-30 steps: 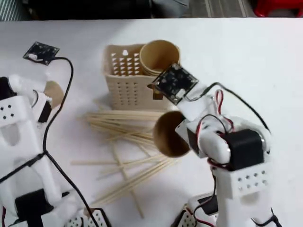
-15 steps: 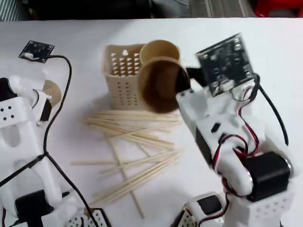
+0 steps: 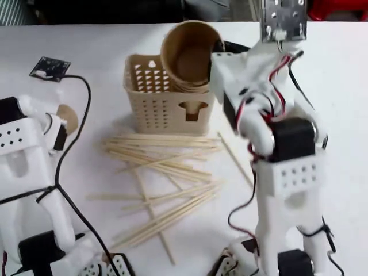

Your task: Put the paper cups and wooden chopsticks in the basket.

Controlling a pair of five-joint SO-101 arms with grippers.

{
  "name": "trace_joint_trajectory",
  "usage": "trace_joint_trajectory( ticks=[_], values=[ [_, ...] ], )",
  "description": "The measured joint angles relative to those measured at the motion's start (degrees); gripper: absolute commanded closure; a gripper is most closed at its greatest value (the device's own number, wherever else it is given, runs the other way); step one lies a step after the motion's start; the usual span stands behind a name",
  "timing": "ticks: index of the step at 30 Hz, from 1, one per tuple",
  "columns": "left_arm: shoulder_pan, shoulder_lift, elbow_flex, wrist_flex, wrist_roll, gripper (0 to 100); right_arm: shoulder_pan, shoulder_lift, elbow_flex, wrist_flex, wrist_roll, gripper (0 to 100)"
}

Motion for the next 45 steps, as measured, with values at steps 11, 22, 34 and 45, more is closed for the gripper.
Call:
trace_joint_trajectory(
  ticks=[11, 22, 34, 45],
  values=[
    [0.00, 0.00, -1.58, -0.79, 0.00, 98, 1.67, 8.26, 0.09, 0.18, -0.35, 81.3],
    [0.00, 0.00, -20.48, 3.87, 5.10, 98, 1.67, 3.08, -5.36, 18.37, -0.35, 76.5],
    [16.18, -0.18, -36.57, 3.87, 4.04, 98, 13.10, 1.14, 5.45, 26.55, 12.84, 76.5],
    [29.71, -0.18, -37.27, -2.02, -7.30, 98, 18.99, 1.23, 27.08, 14.42, 13.27, 76.5]
  ],
)
